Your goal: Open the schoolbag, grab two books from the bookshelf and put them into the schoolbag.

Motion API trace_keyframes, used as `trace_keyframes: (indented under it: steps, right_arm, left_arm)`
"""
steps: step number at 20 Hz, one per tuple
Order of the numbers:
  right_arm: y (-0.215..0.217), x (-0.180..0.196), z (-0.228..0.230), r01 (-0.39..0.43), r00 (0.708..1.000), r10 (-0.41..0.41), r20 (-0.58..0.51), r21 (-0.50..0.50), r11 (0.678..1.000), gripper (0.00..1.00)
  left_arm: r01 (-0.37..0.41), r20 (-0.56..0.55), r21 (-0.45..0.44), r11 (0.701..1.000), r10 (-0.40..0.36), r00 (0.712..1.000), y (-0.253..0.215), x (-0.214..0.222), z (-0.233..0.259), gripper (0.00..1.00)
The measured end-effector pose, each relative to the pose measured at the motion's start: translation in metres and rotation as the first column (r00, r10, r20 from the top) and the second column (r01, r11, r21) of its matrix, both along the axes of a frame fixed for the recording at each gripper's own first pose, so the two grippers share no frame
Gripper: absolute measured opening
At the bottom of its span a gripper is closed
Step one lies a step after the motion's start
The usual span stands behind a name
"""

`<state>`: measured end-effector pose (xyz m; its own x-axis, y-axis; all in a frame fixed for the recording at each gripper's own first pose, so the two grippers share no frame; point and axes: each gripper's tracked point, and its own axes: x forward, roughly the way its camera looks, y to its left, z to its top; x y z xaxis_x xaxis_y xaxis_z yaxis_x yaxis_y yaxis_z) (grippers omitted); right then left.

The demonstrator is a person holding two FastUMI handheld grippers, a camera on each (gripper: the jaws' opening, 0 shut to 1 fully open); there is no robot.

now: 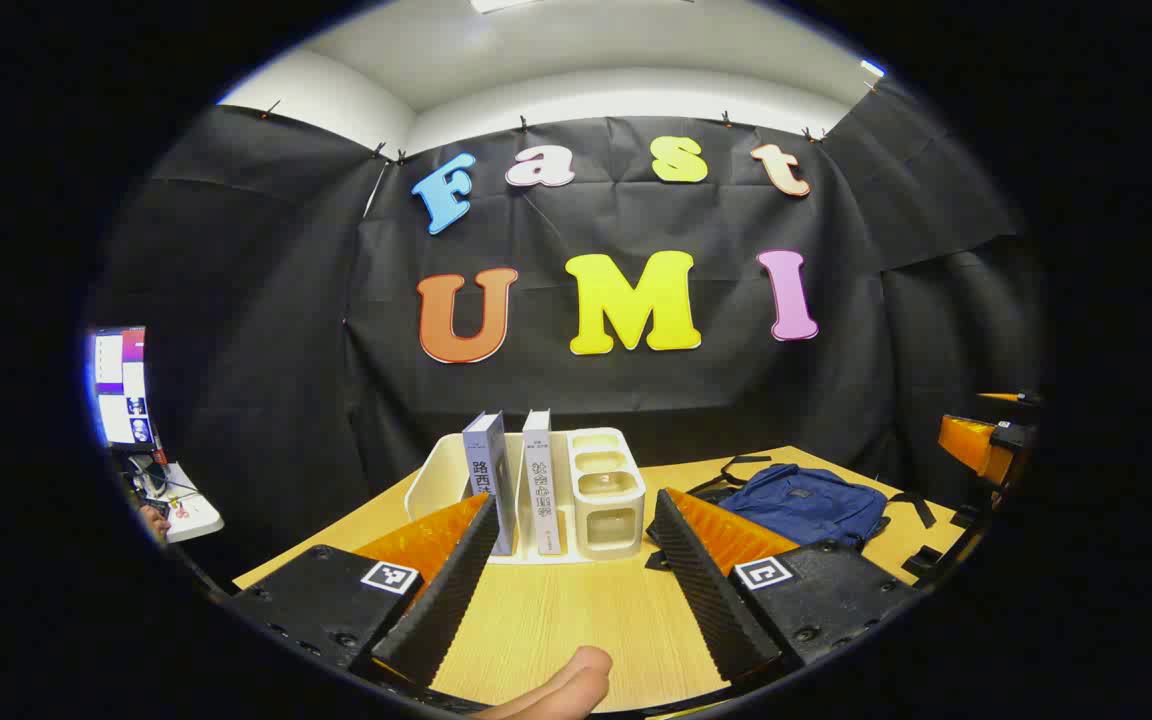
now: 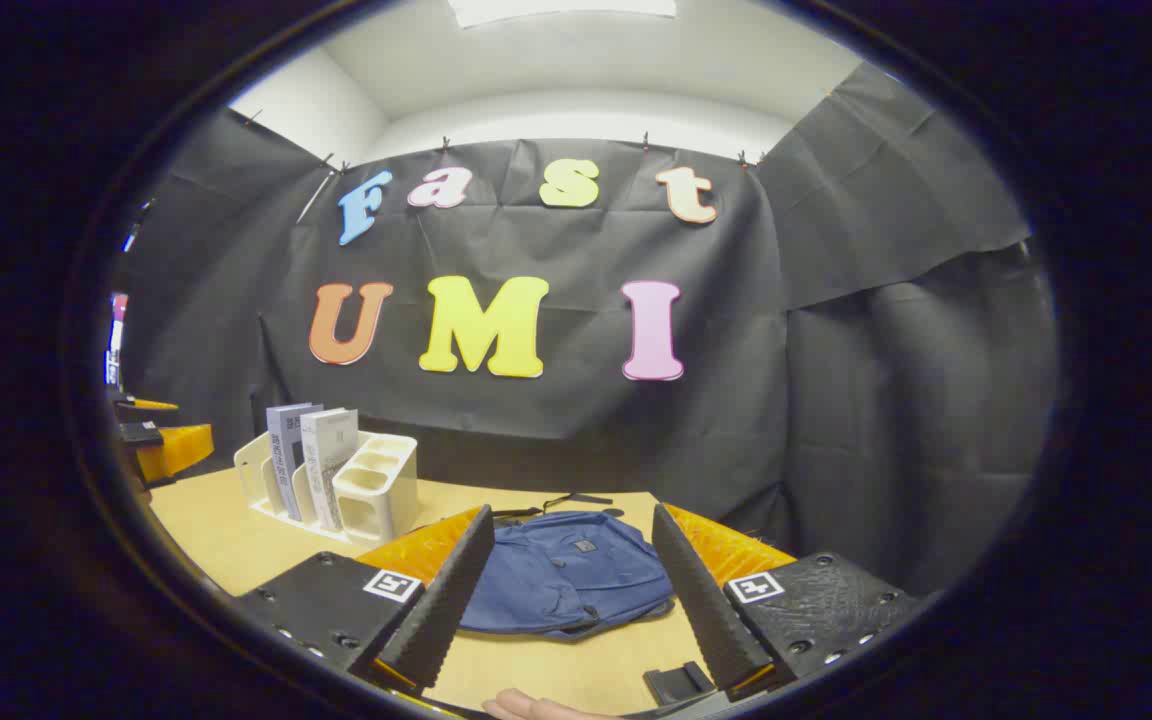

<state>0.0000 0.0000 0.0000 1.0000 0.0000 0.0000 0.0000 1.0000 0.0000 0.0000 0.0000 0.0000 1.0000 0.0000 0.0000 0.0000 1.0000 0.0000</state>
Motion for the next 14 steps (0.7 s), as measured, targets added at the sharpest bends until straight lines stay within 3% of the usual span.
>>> trace_keyframes:
  steps: [4, 14]
  right_arm:
    - [0.015, -0.003, 0.005, 0.017, 1.000, -0.017, 0.006, -0.021, 1.000, 0.95]
    - [0.052, 0.015, -0.016, -0.032, 0.996, 0.029, -0.083, -0.041, 0.999, 0.95]
  left_arm:
    - [-0.014, 0.006, -0.022, 1.000, 0.014, 1.000, 0.020, -0.004, 0.004, 0.98]
    - [-0.032, 0.000, -0.018, 0.999, 0.032, 0.999, 0.046, 0.003, -0.001, 0.99]
